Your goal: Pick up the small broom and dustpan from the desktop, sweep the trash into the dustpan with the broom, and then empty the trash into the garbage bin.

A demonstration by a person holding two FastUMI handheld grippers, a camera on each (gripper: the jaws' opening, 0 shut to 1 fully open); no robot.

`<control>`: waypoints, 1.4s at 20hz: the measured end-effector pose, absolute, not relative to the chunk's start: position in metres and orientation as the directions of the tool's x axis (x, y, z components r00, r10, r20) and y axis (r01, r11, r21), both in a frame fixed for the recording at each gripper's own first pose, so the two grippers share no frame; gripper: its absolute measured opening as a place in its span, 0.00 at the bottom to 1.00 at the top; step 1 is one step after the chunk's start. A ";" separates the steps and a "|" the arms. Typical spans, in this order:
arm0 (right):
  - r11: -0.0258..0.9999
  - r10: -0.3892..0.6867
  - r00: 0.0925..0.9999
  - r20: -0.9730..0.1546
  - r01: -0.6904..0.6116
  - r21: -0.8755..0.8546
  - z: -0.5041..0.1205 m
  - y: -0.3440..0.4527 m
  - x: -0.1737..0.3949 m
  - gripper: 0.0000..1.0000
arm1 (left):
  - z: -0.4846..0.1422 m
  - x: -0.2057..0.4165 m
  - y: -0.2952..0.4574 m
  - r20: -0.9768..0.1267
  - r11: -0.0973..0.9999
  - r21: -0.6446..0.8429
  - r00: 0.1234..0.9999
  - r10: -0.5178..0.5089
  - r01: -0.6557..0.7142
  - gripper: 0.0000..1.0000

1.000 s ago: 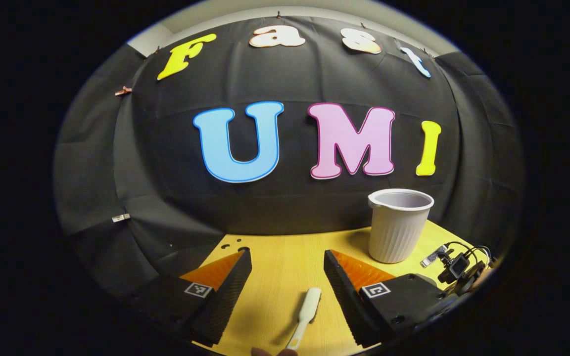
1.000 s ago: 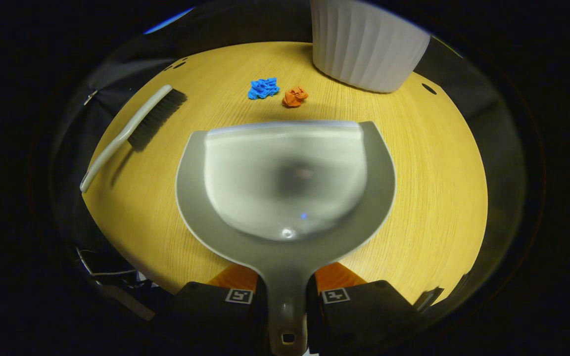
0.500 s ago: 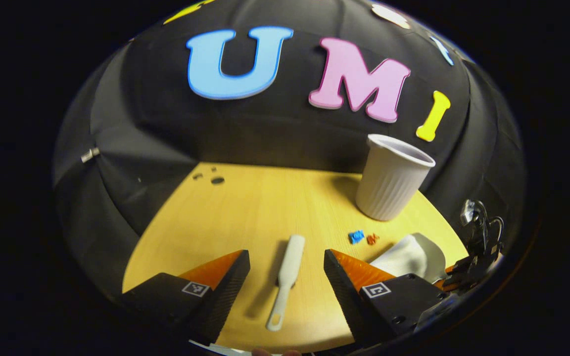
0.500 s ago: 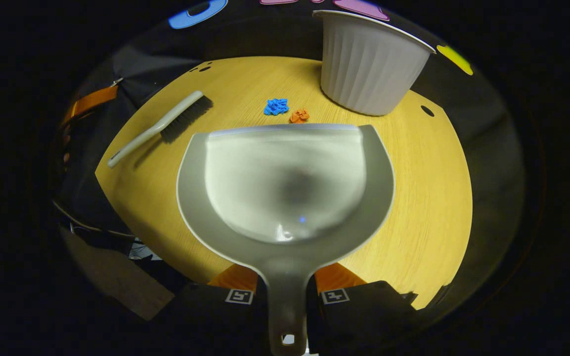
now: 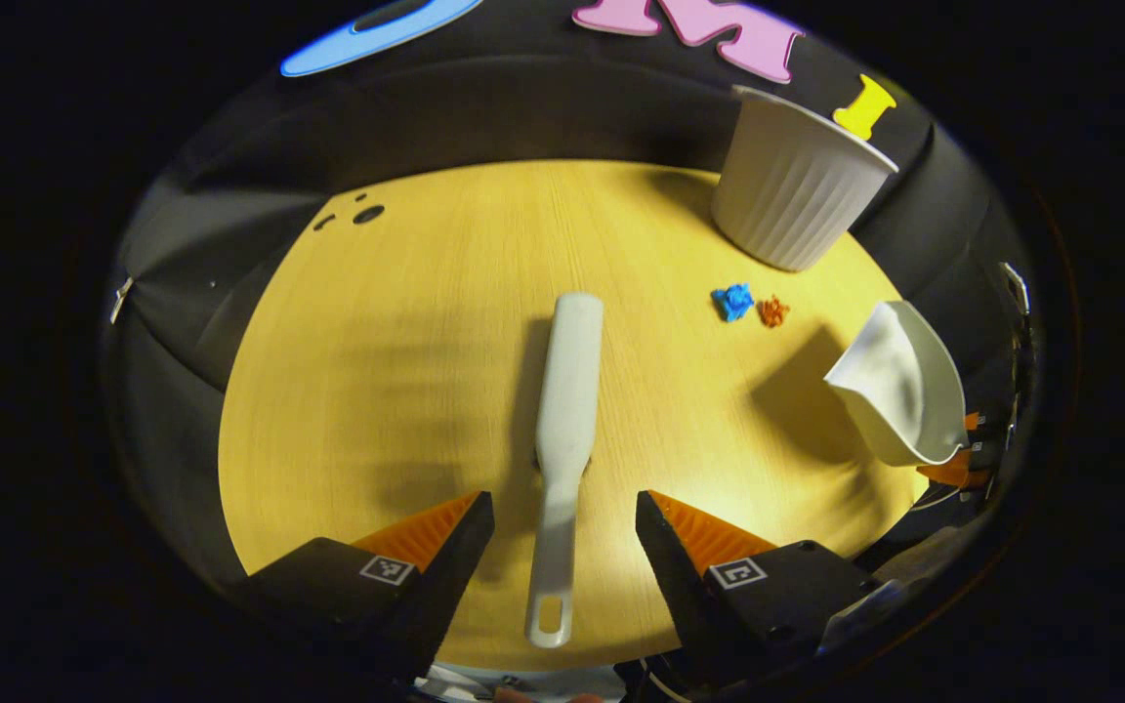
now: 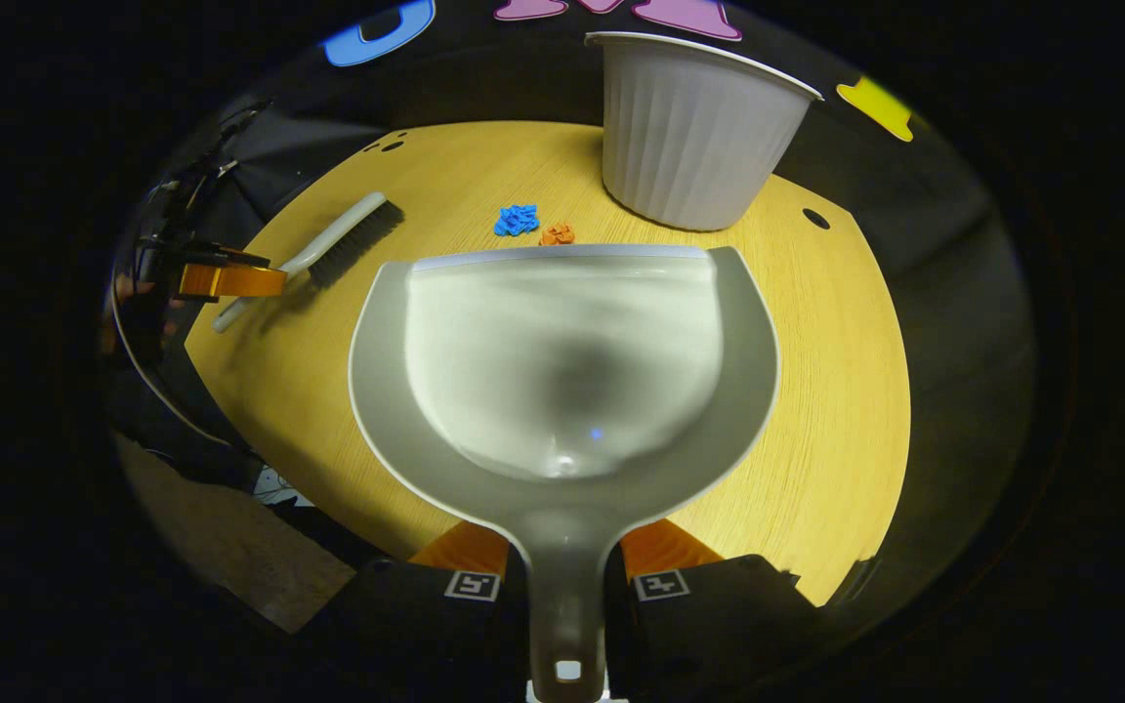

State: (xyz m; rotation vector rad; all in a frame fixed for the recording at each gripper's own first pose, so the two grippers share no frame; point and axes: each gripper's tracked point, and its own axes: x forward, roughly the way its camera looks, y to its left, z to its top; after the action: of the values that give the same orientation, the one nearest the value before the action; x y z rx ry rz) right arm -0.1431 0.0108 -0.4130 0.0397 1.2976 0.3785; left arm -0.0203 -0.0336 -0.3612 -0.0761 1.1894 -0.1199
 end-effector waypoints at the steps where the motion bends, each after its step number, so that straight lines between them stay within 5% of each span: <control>1: 0.939 0.295 0.216 -0.931 -0.248 0.240 -0.413 0.010 -0.144 0.33 | -0.366 -0.020 -0.033 -0.929 0.992 -0.110 0.349 -0.124 0.059 0.93; 7: 0.944 0.291 0.214 -0.932 -0.221 0.244 -0.412 0.004 -0.144 0.35 | -0.394 -0.018 -0.042 -0.964 0.992 -0.090 0.243 -0.110 0.089 0.89; 14: 0.946 0.288 0.211 -0.934 -0.216 0.243 -0.411 -0.003 -0.141 0.36 | -0.410 -0.012 -0.041 -0.975 0.993 -0.072 0.202 -0.091 0.095 0.59; 17: 0.933 0.297 0.187 -0.936 -0.266 0.242 -0.410 -0.004 -0.140 0.31 | -0.410 -0.005 -0.042 -0.978 0.993 -0.044 0.199 -0.066 0.110 0.29; 28: 0.872 0.255 -0.033 -0.966 -0.423 0.245 -0.433 -0.006 -0.138 0.35 | -0.383 0.098 -0.102 -0.944 0.934 -0.003 0.306 -0.121 0.357 0.25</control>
State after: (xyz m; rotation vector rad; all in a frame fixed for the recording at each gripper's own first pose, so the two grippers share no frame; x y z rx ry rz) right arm -0.1379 -0.0064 -0.4333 -0.1383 1.5097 0.5469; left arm 0.0980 -0.1024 -0.3831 0.2228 1.2218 -0.3197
